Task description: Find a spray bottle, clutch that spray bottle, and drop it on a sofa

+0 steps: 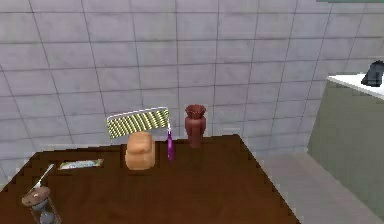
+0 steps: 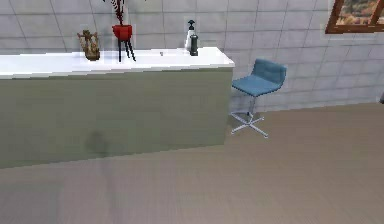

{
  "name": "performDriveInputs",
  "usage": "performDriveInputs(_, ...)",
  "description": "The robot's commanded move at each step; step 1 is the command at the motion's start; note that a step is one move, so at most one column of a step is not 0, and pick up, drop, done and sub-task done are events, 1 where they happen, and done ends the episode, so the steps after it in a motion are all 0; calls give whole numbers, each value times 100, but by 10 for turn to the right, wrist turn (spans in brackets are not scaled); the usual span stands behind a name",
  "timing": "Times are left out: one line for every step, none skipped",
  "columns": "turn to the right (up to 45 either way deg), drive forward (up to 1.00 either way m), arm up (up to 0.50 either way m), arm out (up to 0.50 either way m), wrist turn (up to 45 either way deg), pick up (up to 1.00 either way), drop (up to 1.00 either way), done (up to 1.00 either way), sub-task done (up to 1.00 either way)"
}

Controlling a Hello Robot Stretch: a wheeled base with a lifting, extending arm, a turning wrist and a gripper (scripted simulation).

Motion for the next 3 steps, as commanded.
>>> performDriveInputs(0,30,0,0,0,0,0,0,0)
performDriveInputs(-450,0,0,0,0,0,0,0,0)
performDriveInputs(-450,0,0,0,0,0,0,0,0)
